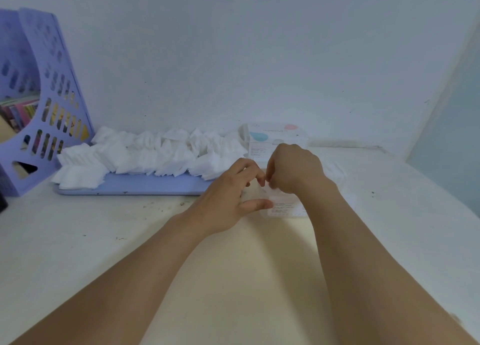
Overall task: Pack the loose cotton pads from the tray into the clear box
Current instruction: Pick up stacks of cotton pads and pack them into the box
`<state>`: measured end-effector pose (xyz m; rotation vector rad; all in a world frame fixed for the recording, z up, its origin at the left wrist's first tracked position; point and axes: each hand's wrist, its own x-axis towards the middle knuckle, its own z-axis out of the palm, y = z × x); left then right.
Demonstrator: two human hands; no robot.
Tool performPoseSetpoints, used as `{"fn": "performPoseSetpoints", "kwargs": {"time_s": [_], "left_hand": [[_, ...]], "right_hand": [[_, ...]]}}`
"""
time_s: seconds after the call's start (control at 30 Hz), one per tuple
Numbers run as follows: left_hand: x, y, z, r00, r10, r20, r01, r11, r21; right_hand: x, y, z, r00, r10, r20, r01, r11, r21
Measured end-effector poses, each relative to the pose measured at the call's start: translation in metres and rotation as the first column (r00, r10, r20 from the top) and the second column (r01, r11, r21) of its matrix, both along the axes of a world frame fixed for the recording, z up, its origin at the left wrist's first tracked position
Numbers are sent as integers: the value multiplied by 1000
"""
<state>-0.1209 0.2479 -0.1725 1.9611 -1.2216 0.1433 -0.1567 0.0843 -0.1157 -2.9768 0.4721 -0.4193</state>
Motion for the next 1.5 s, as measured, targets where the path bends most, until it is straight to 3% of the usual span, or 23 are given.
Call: {"fn": "performPoseSetpoints", "kwargs": {"time_s": [0.17,0.3,0.47,0.63,0.8,0.97,1.1,1.17,1.27,1.33,1.43,1.5], "left_hand": [[0,0,-1,1000,5,-9,-5,1000,-8],[0,0,-1,1000,-1,-19,0,1000,-11],[1,-1,-2,1000,12,-16,-12,1000,5],[1,-1,-2,1000,17,-22,-17,1000,4],[1,-1,-4,999,13,-38,-13,1000,-1],[0,-2,-5,999,-1,-52,-1,1000,-29],[-1,-2,-6,997,30,-66,-33,998,-48],[0,0,-5,995,50,-83,-53,998,-39],[0,2,-3,995,79,-54,-79,997,-10],[0,1,-2,995,97,-34,-97,995,7],[-2,0,-2,995,92,-26,-92,996,10],[-6,3,1,994,79,-78,-79,997,6]], "right_hand": [[10,0,-8,995,-45,89,49,998,-47],[10,3,-9,1000,10,25,-8,999,-50],[6,-3,-9,991,-61,-119,60,998,-10],[3,-3,-8,977,-189,-94,187,982,-28],[1,-2,-6,972,-217,-86,213,976,-47],[2,-2,-5,988,-132,-77,132,991,-4],[-2,7,3,986,66,152,-64,998,-18],[-3,7,1,992,92,81,-89,995,-42],[1,-4,-6,996,-25,-87,18,996,-84],[3,-10,-9,992,-78,-99,70,994,-81],[-1,-8,-1,998,-45,-35,44,999,-13],[-7,2,7,989,41,141,-47,998,43]]}}
